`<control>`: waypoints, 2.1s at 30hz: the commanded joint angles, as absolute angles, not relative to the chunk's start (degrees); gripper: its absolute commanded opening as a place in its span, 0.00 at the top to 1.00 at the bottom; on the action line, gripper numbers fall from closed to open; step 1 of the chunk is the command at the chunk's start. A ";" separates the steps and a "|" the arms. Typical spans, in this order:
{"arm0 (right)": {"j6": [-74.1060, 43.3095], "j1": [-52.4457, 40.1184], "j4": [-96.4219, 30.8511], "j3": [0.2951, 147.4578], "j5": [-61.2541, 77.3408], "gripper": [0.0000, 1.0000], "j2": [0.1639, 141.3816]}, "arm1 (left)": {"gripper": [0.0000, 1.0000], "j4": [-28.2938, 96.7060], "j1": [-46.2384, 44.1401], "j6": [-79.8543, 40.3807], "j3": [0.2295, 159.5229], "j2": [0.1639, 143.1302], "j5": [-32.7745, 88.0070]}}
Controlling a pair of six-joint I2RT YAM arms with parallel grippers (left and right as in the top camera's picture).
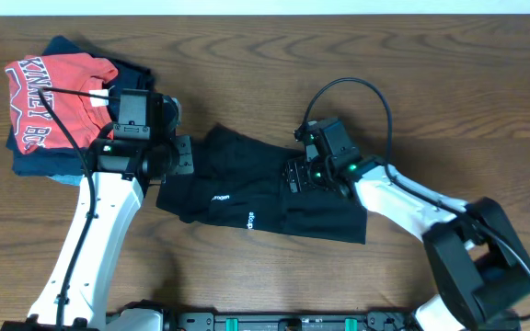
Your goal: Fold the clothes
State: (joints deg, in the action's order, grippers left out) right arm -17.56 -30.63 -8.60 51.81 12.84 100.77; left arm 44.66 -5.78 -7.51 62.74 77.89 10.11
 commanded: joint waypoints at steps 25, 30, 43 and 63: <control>-20.43 -30.22 -6.07 56.53 12.67 0.30 101.36 | 0.43 46.54 -5.58 -7.55 63.99 77.47 9.89; -21.02 -26.81 -12.97 56.53 13.96 0.37 97.49 | 0.34 50.46 -5.52 -7.53 63.99 77.47 9.85; -25.56 -20.95 -33.85 53.28 12.03 0.96 93.84 | 0.30 47.46 -5.54 -7.57 58.92 82.63 9.50; -35.44 -9.21 -35.09 49.56 2.13 0.99 99.35 | 0.00 43.09 -5.52 -7.01 58.92 89.56 11.51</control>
State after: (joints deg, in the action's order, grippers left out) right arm -37.71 -10.72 -34.87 50.61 6.28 97.12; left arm 43.44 -5.76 -7.44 59.40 87.42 10.22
